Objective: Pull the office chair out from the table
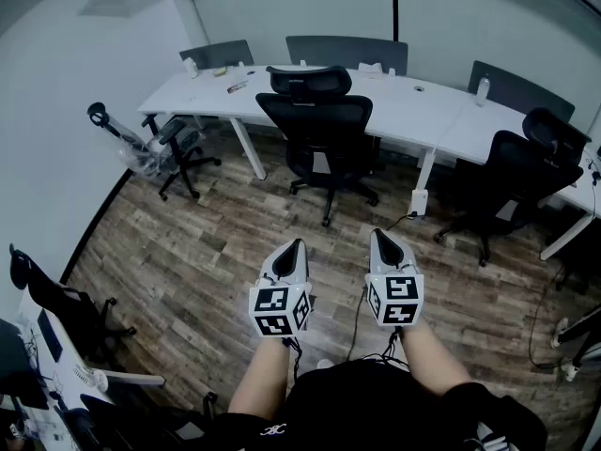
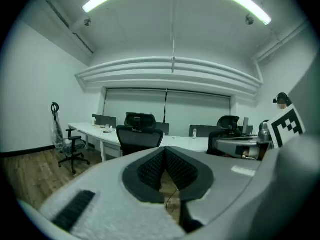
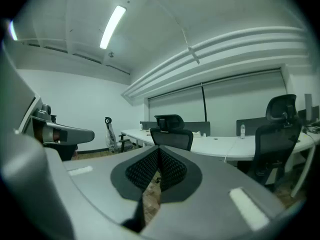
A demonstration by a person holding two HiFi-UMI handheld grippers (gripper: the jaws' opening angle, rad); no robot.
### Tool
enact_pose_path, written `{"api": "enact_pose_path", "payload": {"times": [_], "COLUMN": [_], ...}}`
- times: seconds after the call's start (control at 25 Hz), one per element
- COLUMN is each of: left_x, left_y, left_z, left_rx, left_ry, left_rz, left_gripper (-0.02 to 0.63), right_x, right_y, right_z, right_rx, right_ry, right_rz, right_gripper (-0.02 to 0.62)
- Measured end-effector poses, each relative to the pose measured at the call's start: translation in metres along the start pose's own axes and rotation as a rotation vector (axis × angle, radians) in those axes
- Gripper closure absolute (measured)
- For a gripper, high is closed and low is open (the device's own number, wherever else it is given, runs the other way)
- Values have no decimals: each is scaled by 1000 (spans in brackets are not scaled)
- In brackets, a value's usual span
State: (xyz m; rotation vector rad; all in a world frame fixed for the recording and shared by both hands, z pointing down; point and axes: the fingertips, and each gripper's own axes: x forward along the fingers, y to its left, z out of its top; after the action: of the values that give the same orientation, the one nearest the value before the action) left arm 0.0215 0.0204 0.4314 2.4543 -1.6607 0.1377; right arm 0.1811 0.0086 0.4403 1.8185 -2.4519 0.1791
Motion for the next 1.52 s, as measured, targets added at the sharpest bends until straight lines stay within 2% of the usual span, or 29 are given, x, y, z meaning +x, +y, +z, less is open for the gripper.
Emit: {"api": "enact_pose_path", "payload": {"times": [0.24, 0.52, 0.84, 1.2, 1.52], "left_x": [-2, -15, -21, -16, 25], "left_y": [14, 52, 94, 114, 135], "left_z": [4, 1, 7, -8, -10], "left_rx": [12, 12, 22, 6, 28], "left_ry": [-5, -10, -12, 10, 28], "left_rz": [13, 19, -17, -21, -7], "left_gripper": [598, 598, 597, 597, 597], "right_x": [8, 22, 37, 52, 101], "right_y": [13, 53, 92, 95, 76], "right_z": [6, 9, 8, 5, -2], "right_rx": [35, 34, 41, 29, 40], "right_ry": [-26, -41, -46, -45, -42], "right_rz": [21, 43, -6, -34, -43], "right_gripper": [588, 586, 586, 586, 584]}}
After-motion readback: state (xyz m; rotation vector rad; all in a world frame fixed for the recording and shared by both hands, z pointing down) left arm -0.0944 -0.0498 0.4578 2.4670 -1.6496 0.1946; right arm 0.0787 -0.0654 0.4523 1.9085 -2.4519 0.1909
